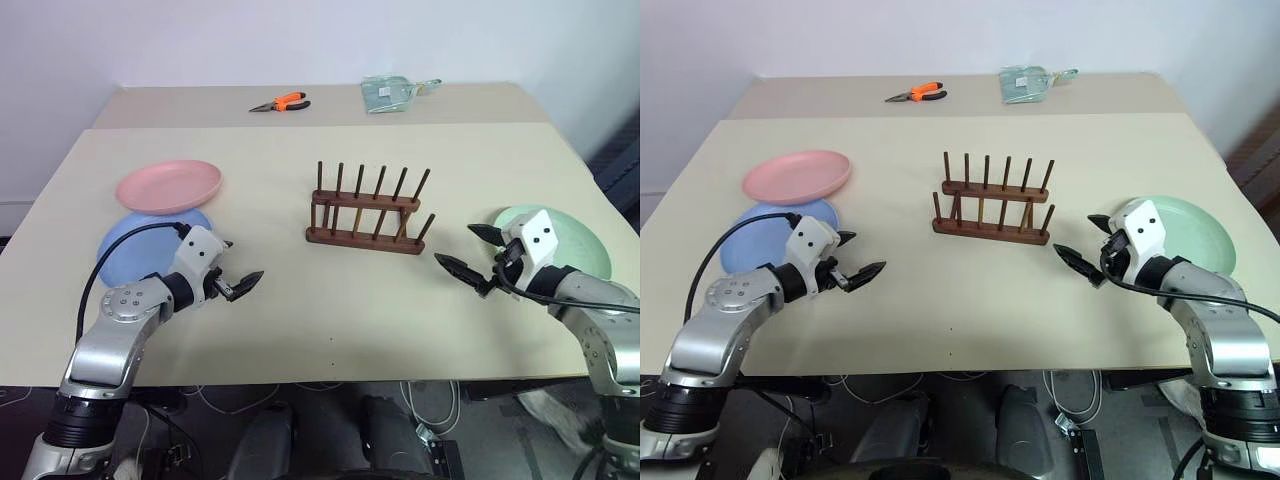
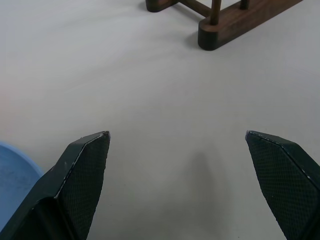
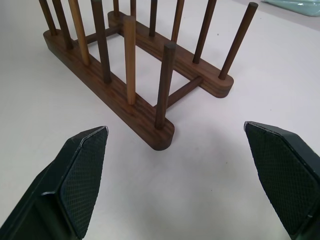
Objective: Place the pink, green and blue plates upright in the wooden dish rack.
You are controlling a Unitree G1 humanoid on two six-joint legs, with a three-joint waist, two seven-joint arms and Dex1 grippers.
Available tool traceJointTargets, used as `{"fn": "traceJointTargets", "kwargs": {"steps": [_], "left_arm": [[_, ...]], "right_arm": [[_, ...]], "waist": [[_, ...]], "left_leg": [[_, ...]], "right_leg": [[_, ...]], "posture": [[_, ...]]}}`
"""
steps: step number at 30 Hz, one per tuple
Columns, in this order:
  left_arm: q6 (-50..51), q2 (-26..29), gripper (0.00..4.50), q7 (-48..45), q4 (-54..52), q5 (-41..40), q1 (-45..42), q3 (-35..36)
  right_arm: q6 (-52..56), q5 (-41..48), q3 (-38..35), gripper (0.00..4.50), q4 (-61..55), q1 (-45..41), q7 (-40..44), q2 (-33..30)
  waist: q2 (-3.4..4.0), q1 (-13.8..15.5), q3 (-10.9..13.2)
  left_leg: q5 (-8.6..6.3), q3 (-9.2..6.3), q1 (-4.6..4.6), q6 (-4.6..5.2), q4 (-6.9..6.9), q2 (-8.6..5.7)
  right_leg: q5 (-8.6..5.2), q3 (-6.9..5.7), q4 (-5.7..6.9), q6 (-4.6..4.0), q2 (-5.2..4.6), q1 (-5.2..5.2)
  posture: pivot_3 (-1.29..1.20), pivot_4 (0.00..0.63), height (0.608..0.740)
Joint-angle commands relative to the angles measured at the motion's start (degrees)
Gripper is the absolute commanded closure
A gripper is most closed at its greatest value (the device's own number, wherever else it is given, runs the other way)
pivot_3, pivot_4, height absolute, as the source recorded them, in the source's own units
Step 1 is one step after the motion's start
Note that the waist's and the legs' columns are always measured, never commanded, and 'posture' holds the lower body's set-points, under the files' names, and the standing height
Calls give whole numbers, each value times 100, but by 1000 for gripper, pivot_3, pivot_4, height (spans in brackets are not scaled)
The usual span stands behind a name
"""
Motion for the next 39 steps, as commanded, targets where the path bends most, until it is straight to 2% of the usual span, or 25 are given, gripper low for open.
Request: {"fn": "traceJointTargets", "kwargs": {"steps": [1, 7, 11, 15, 18, 23, 26, 32, 35, 39], "left_arm": [[-238, -23, 50, -47, 103, -5, -77, -22], [-481, -148, 50, -248, 684, 4, -495, -242], [-962, -202, 50, -780, 1698, 193, -1234, -702], [-1709, -526, 50, -1287, 3189, 522, -2258, -1205], [-2311, -996, 50, -1817, 4647, 786, -3188, -1621], [-3296, -1730, 50, -1929, 6837, 1298, -4325, -1872], [-3575, -2139, 877, -1888, 7731, 1458, -4758, -1824], [-4024, -2244, 3663, -2322, 7909, 1449, -4696, -1681], [-4092, -2197, 3729, -2648, 7499, 1393, -4445, -1667], [-3719, -1911, 3729, -3217, 5784, 1218, -3640, -1828]], "right_arm": [[-160, -36, -7, 0, -152, -121, -47, 37], [-147, 12, 44, 0, -175, -162, -22, 90], [98, 168, 139, 0, -636, 66, -25, 142], [122, 6, 265, 0, -978, 201, -332, 294], [141, -73, 287, 0, -1270, 388, -589, 401], [290, -117, 109, 0, -1833, 854, -950, 500], [424, -72, -255, 0, -2340, 1389, -1146, 507], [459, -49, -551, 0, -2564, 1792, -1161, 457], [479, -49, -652, 0, -2485, 1799, -1055, 338], [618, 122, -928, 0, -2355, 1963, -616, -23]], "waist": [[0, -1, 0], [-1, 16, 0], [-1, 23, 0], [-2, 35, -1], [-3, 70, -1], [-8, 131, -1], [-11, 152, -4], [-16, 119, -9], [-15, 124, -9], [-13, 122, -11]], "left_leg": [[0, 0, 0, 0, 0, 0], [0, 0, -1, 0, 2, -1], [0, -2, -1, 0, 3, -3], [0, -1, -2, 0, 6, -4], [0, -1, -3, 0, 6, -6], [0, 0, -7, 2, 8, -8], [-2, -3, -9, 4, 9, -9], [-3, -1, -1, 7, 16, -9], [-3, -1, 1, 7, 14, -7], [-6, 0, -1, 11, 11, -8]], "right_leg": [[0, 0, 0, 0, 0, 0], [4, 0, 0, 8, 0, 0], [5, -2, 1, 9, 0, 1], [9, -4, 0, 15, 0, 1], [9, -4, -1, 16, 0, 1], [10, -5, -5, 18, -1, 0], [7, -8, -5, 22, -1, 4], [-6, -7, -2, 47, -4, 12], [-6, -8, 2, 46, -3, 11], [1, -3, -2, 34, -4, 9]], "posture": [[0, 150, 740], [0, 150, 740], [0, 150, 740], [0, 150, 740], [0, 150, 740], [0, 150, 740], [0, 150, 740], [0, 150, 740], [0, 150, 740], [0, 150, 740]]}}
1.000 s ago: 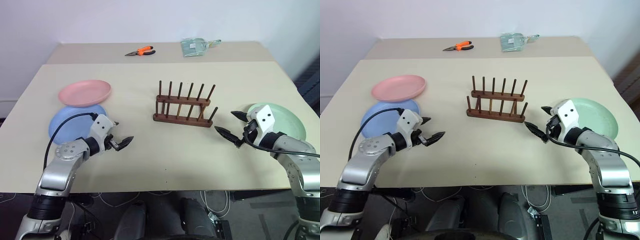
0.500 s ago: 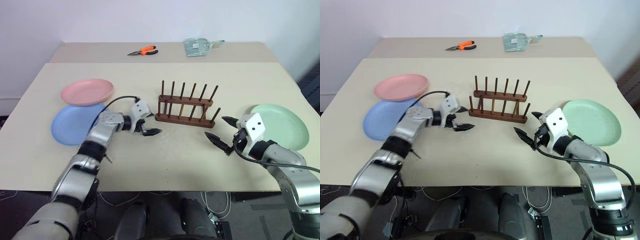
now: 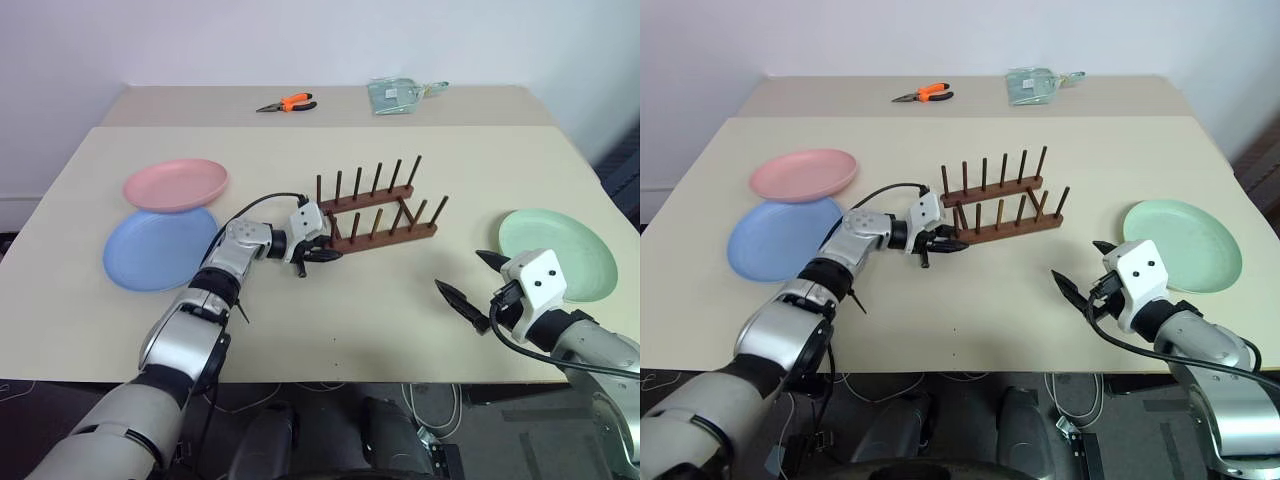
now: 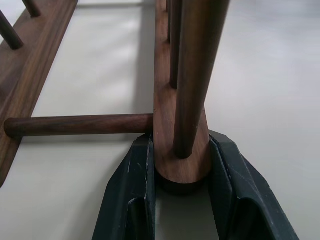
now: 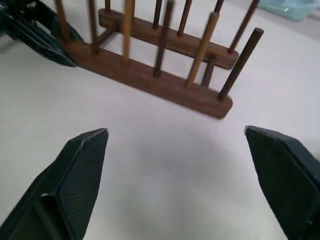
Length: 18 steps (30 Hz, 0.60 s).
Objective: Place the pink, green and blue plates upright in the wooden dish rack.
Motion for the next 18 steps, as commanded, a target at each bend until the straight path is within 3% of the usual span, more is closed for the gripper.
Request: {"fn": "traceJointTargets", "kwargs": {"steps": [1, 4, 7, 12, 13, 16, 18], "left_arm": [[506, 244, 3729, -577, -1528, -206, 671, -195], [1050, 597, 3729, -707, -2951, -280, 1309, -289], [1489, 766, 3729, -557, -3619, -300, 1607, -280], [2071, 1046, 1207, 98, -4033, -120, 1878, -119], [2220, 1159, 727, 140, -4179, -153, 1978, -86], [2609, 1490, 695, 82, -4679, -367, 2311, 6], [3107, 1790, 1348, -75, -5223, -633, 2666, 107]], "right_arm": [[72, 202, -372, 0, -23, 203, 391, -283], [84, 243, -510, 0, 70, 435, 633, -432], [-19, 128, -539, 0, 180, 566, 716, -460], [-75, -23, -564, 0, 385, 759, 817, -502], [-102, -26, -566, 264, 393, 824, 872, -506], [-143, -14, -543, 1391, 357, 986, 1004, -510], [-175, -35, -397, 2385, 269, 1101, 1100, -505]], "waist": [[-1, 4, 0], [0, 6, 1], [1, 12, 1], [1, 13, 1], [1, 12, 1], [5, -18, -1], [7, -26, -3]], "left_leg": [[0, -2, 0, 0, -2, 0], [0, -3, 0, 0, -5, 4], [0, -2, 1, 0, 1, 5], [0, -2, 0, 0, 4, 5], [0, -3, 0, 0, 3, 5], [0, -1, 3, 0, -6, 7], [-1, -1, 3, 0, -6, 8]], "right_leg": [[3, 1, 0, -6, 0, 0], [2, 0, 1, -8, 2, -1], [2, 2, 3, -9, 2, 1], [-12, 1, 3, 4, 2, 1], [-11, 0, 3, 6, 2, 1], [-10, 1, 2, 7, 2, -2], [-11, 1, 5, 6, 3, -4]], "posture": [[0, 150, 740], [0, 150, 740], [0, 150, 740], [0, 150, 740], [0, 150, 740], [0, 150, 740], [0, 150, 740]]}}
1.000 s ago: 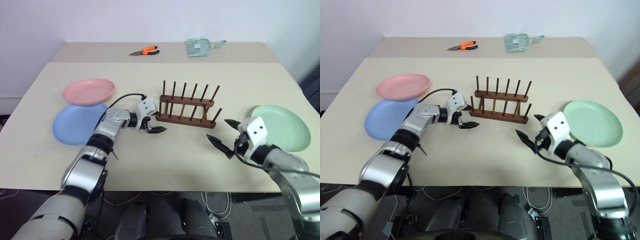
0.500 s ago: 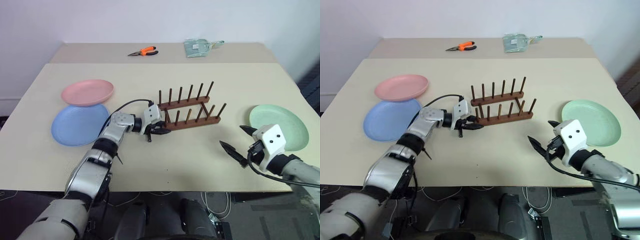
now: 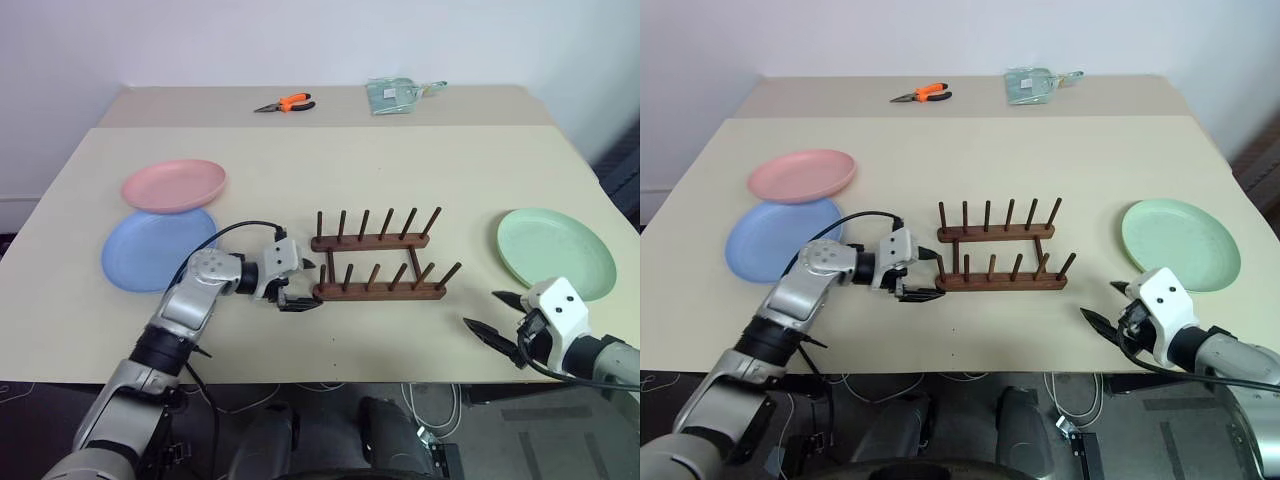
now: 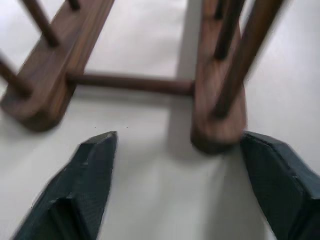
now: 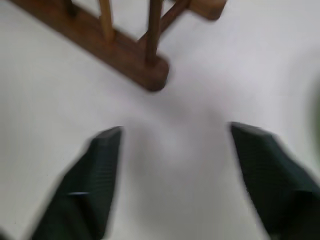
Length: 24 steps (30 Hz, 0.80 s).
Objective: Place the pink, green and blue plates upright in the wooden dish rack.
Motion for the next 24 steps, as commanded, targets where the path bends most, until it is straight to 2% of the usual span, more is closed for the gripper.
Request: {"fn": "traceJointTargets", "kwargs": {"steps": [1, 2, 4, 6, 11, 16, 24], "left_arm": [[787, 496, 1694, -272, -917, -452, 527, 183], [1069, 605, 2083, -357, -1267, -688, 724, 200], [1494, 590, 3167, -259, -1804, -1010, 980, 187], [1737, 324, 4091, 118, -2117, -1087, 1115, 98], [1482, -427, 4091, 1481, -1843, -300, 1121, -319], [1479, -1326, 4091, 3037, -950, 109, 722, -52], [1078, -1567, 4091, 3537, 39, 115, 167, 134]], "right_arm": [[-140, 6, 70, 2903, -221, 124, 146, -34], [-125, 8, 213, 3358, -297, 112, 131, 6], [-138, -46, 515, 4481, -368, 52, 60, 100], [-247, -267, 849, 4500, -262, -74, -103, 201], [-448, -1083, 1633, 4500, 340, -765, -791, 492], [-529, -1810, 2242, 4500, 1136, -1766, -1502, 917], [-907, -2140, 2402, 4500, 2506, -3160, -1913, 1325]], "waist": [[2, -12, -2], [4, -15, -3], [10, -8, -7], [11, 31, -8], [5, 42, -10], [-6, 28, -30], [-4, 19, -38]], "left_leg": [[0, 1, 0, 0, -1, 2], [0, 1, 1, 0, -1, 3], [-1, 1, 0, 0, -1, 6], [-1, 1, -2, 0, 2, 6], [-1, -3, -9, 0, 19, -5], [1, -2, 5, -3, 20, -4], [2, -1, 10, -4, 29, -5]], "right_leg": [[-1, 0, -1, -2, 0, 0], [-4, 0, -1, -6, 0, 0], [-10, 0, -1, -15, 0, 0], [-12, 1, -3, -17, -5, 1], [-12, 0, -7, -16, -9, 7], [-6, -1, -1, -23, -4, 15], [8, -1, 10, -12, 3, 15]], "posture": [[0, 150, 740], [0, 150, 740], [0, 150, 740], [0, 150, 740], [0, 150, 740], [0, 150, 740], [0, 150, 740]]}}
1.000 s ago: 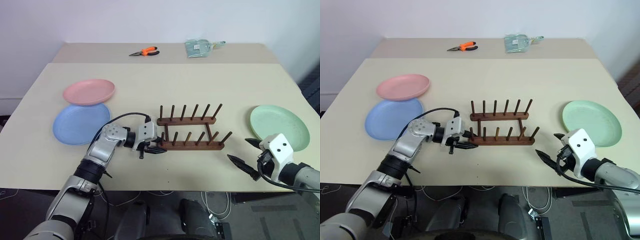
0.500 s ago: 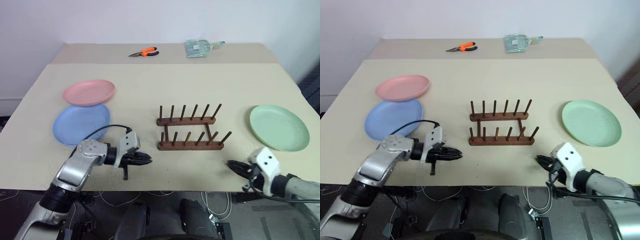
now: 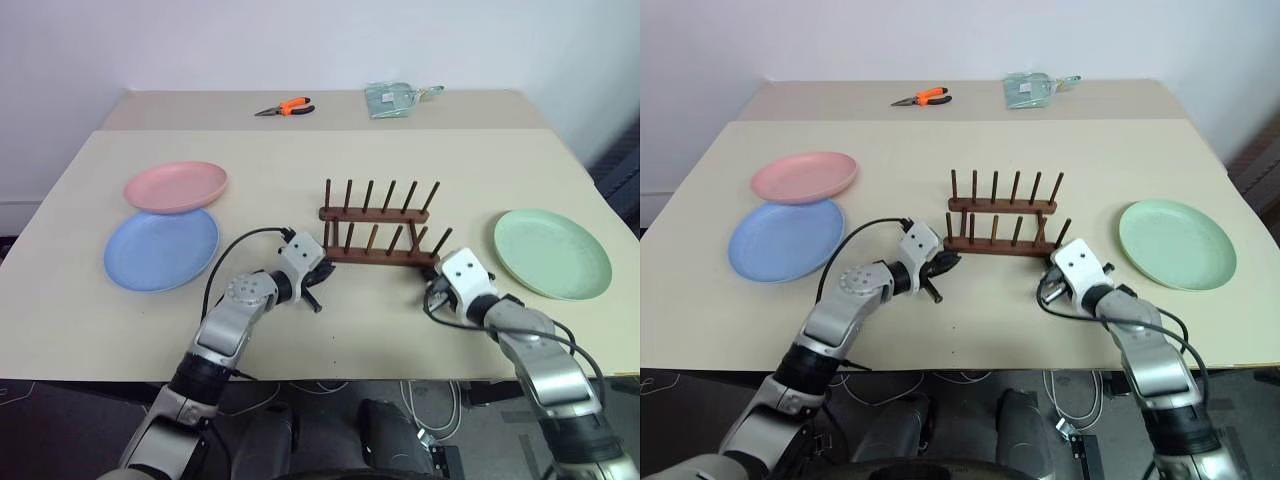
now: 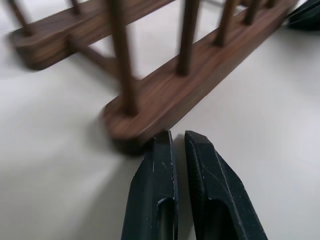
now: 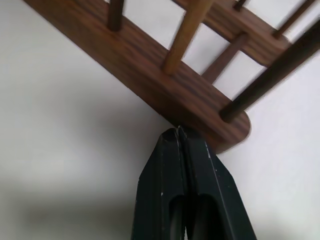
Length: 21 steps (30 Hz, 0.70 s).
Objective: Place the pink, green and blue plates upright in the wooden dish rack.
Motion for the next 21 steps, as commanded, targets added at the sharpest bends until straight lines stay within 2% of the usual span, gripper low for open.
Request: {"fn": "traceJointTargets", "kwargs": {"steps": [1, 2, 5, 8, 12, 13, 14, 17, 21], "left_arm": [[-81, 50, 4091, 158, 266, 97, -50, 120], [-81, 134, 4091, 80, 200, 55, -28, 147], [64, 493, 4171, -311, -255, -380, 126, 546], [341, 632, 2796, -67, -684, -1040, -21, 1602], [700, 374, 756, 1704, -493, -1380, -946, 3167], [738, 310, 337, 2189, -435, -1367, -1151, 3485], [774, 265, 337, 2531, -398, -1359, -1292, 3692], [918, -175, 337, 4314, -594, -1389, -1714, 4769], [1202, -666, 337, 5370, -906, -1905, -1911, 5556]], "right_arm": [[-241, -126, -47, 4500, 335, -292, -105, 52], [-205, 9, -90, 4500, 288, -319, 52, 26], [-111, 366, -172, 3674, -203, -169, 590, -170], [-103, 588, -150, 2139, -920, 60, 970, -359], [11, 722, -24, 73, -1584, 18, 1157, -420], [49, 764, 8, 55, -1667, -51, 1198, -410], [83, 791, 29, 55, -1723, -99, 1223, -403], [-28, 752, 222, 55, -1536, -438, 1316, -319], [-247, 634, 413, 55, -1252, -613, 1429, -318]], "waist": [[1, 2, 0], [0, 2, 0], [2, -34, 0], [5, -93, 8], [-8, -114, 11], [-8, -113, 10], [-8, -112, 10], [-10, -128, 7], [-19, -92, 10]], "left_leg": [[0, 0, -1, 0, -1, 0], [0, 0, -3, 0, -2, -1], [0, 0, -2, 0, -8, -1], [1, -3, -5, -1, -20, 2], [6, -19, -16, -10, -15, 3], [6, -21, -15, -10, -13, 2], [6, -21, -12, -10, -13, 1], [5, -16, -9, -11, -17, -4], [7, -19, -11, -13, -23, -4]], "right_leg": [[2, 0, 0, 0, 0, -1], [13, 0, 0, -15, 0, -4], [13, 0, 0, -14, 0, -5], [12, -1, 2, -14, 1, -17], [0, -8, 5, 8, 5, -22], [-1, -11, 4, 10, 5, -18], [-2, -11, 3, 13, 2, -14], [-3, -7, -5, 16, -1, -10], [7, -9, -3, 0, 0, -16]], "posture": [[0, 150, 740], [0, 150, 740], [0, 150, 740], [0, 150, 740], [0, 150, 740], [0, 150, 740], [0, 150, 740], [0, 150, 740], [0, 150, 740]]}}
